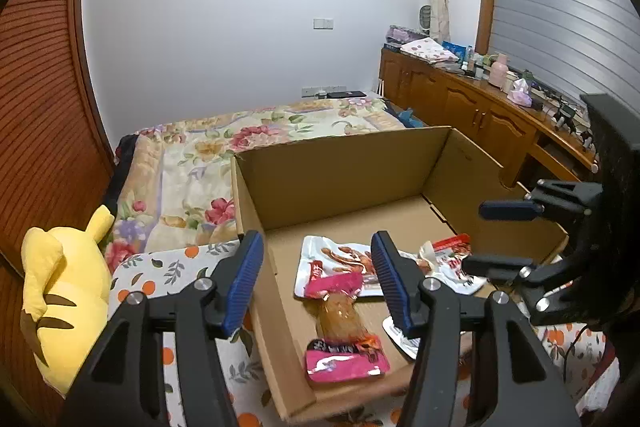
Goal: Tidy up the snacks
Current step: 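Move both tools back toward the blue wrapper on the table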
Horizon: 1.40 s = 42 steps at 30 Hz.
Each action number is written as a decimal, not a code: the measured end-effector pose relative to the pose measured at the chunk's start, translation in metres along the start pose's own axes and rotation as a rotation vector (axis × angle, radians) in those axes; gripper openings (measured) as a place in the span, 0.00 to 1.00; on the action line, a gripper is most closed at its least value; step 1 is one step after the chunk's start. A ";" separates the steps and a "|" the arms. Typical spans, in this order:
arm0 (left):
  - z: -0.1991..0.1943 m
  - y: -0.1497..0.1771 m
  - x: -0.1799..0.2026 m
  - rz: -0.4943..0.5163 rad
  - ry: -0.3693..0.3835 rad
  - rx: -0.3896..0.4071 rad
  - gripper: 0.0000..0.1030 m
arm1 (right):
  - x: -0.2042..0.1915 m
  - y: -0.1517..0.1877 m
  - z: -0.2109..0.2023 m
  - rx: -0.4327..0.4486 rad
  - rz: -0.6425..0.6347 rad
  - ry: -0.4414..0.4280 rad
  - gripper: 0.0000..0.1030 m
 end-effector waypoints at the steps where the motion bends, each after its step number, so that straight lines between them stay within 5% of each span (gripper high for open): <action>1: -0.004 0.001 0.001 0.002 0.002 0.004 0.56 | -0.001 0.001 -0.006 0.009 0.003 0.002 0.60; 16: -0.069 0.046 0.033 0.042 0.043 0.047 0.72 | -0.013 0.059 -0.090 0.089 0.095 0.058 0.60; 32: -0.053 0.161 0.052 -0.016 0.057 -0.133 0.73 | -0.019 0.160 -0.093 0.017 0.250 0.065 0.61; 42: -0.042 0.210 0.052 -0.066 0.051 -0.227 0.71 | -0.023 0.192 -0.078 -0.025 0.282 0.045 0.61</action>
Point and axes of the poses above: each gripper's, at about its wrist camera, not at the fingertips, and z roughly the way its jaws point, x to its right, y to its underside, the point moved 5 cm from there along z, roughly the way its jaws point, and after that the axes turned 5 degrees about -x, right-handed, at the moved point
